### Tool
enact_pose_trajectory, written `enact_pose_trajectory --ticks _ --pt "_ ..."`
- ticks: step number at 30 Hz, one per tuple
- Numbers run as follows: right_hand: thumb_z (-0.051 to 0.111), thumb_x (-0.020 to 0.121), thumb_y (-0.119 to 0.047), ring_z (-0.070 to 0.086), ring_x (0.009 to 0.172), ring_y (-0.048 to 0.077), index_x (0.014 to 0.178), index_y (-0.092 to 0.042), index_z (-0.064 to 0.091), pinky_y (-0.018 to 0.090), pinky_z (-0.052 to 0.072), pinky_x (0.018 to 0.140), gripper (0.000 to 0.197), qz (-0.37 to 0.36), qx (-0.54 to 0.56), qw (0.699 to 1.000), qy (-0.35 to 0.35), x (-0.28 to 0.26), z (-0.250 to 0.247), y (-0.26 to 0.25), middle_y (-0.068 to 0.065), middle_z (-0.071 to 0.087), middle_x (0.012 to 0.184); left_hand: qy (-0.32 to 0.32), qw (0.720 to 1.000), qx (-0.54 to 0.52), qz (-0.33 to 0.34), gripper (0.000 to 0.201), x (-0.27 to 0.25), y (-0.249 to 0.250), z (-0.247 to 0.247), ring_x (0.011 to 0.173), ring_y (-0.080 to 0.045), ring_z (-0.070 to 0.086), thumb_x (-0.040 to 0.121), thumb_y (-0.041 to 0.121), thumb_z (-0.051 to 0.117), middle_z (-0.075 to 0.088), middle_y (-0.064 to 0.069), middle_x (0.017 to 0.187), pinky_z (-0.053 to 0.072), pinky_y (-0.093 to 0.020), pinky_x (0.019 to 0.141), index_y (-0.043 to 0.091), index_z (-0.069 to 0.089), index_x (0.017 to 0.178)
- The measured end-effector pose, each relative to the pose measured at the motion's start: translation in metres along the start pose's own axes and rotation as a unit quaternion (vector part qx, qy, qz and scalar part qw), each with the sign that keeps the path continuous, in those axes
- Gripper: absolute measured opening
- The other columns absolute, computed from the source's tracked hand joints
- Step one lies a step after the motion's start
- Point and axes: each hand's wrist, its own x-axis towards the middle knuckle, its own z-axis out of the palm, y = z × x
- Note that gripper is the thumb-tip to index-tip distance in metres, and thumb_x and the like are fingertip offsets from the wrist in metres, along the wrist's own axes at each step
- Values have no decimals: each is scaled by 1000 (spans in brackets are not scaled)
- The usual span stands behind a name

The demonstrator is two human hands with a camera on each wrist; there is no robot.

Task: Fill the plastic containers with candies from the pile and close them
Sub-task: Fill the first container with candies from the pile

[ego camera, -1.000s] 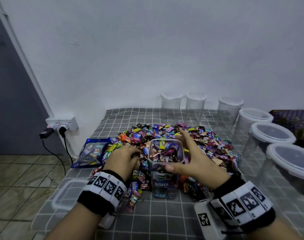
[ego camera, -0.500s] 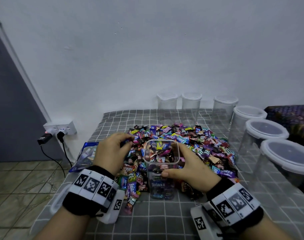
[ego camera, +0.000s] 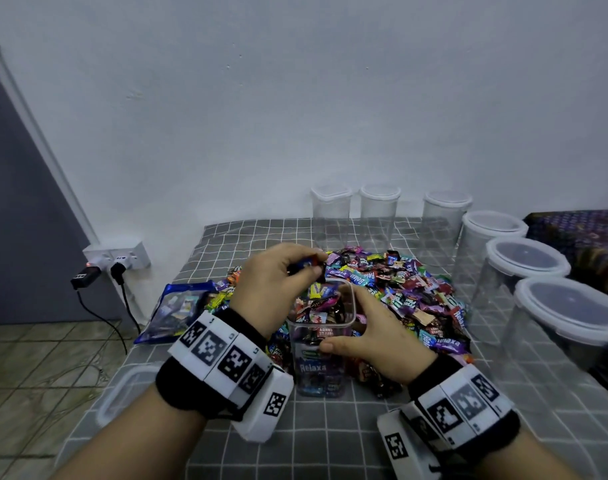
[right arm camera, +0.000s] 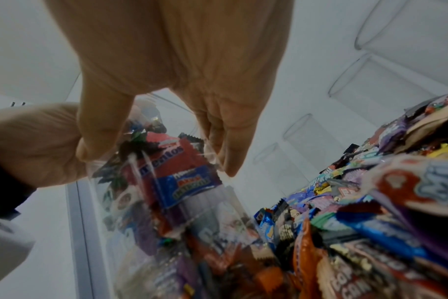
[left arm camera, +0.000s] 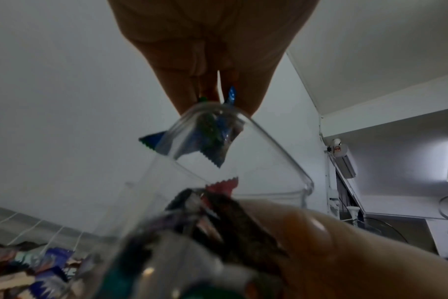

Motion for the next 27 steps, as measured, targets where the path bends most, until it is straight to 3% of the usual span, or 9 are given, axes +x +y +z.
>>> enact_pose_trajectory --ticks 2,5,7,9,12,17,22,25,27 --pt "83 67 -25 55 101 -11 119 -36 44 5 42 83 65 -1 1 1000 1 0 1 0 -17 59 115 -18 1000 9 2 28 -3 -2 3 88 -8 64 81 12 70 68 11 94 53 -34 83 39 68 89" --pt "83 67 -27 57 103 -7 119 -37 44 15 45 91 66 -1 -2 1000 1 0 0 1 -14 59 116 -48 999 18 1 32 -5 -4 5 100 -6 61 79 16 73 68 8 105 49 -33 92 35 69 105" --pt "83 67 -25 57 104 -5 119 -37 45 19 46 93 66 0 1 1000 1 0 1 1 -13 59 117 -53 998 22 -1 37 -6 -5 4 104 -4 60 79 19 73 68 8 108 48 -31 94 39 66 108" --pt "84 67 -22 57 105 -6 119 -38 44 15 44 91 67 -3 2 1000 5 0 2 0 -13 58 119 -44 999 17 1 34 -5 -5 2 103 -2 61 78 23 73 69 10 107 48 -32 94 46 65 103" --pt "83 68 -15 59 101 -6 115 -38 44 8 43 84 65 -7 20 1000 9 -1 2 0 -12 59 118 -36 999 4 -2 24 -5 -5 0 96 -1 64 80 27 71 70 12 101 51 -37 90 44 68 96" --pt "84 67 -21 59 105 -1 118 -40 44 23 47 96 68 -2 14 1000 7 0 2 1 -11 58 119 -37 999 -18 -6 19 -6 -3 0 91 -6 66 84 18 68 73 7 92 52 -39 89 36 70 83" --pt "83 68 -24 55 107 -5 110 -46 42 17 45 94 63 0 -6 1000 3 -1 1 -2 -18 55 119 -18 999 -44 -15 18 -9 -2 -4 86 -19 68 85 14 66 73 -3 88 54 -46 83 30 72 82" --pt "84 66 -31 58 109 1 120 -39 46 27 47 97 66 -3 -6 1000 -13 0 -2 -4 -14 58 120 6 999 -33 -38 21 -8 -6 -17 85 -18 68 85 15 66 73 -1 85 54 -43 84 33 72 77" --pt "81 68 -38 55 112 3 129 -32 44 30 45 99 72 12 -86 996 -34 -2 -8 -3 -13 56 124 -4 998 9 -55 17 -9 -12 -28 82 -18 67 85 19 66 72 1 82 55 -40 82 33 70 77"
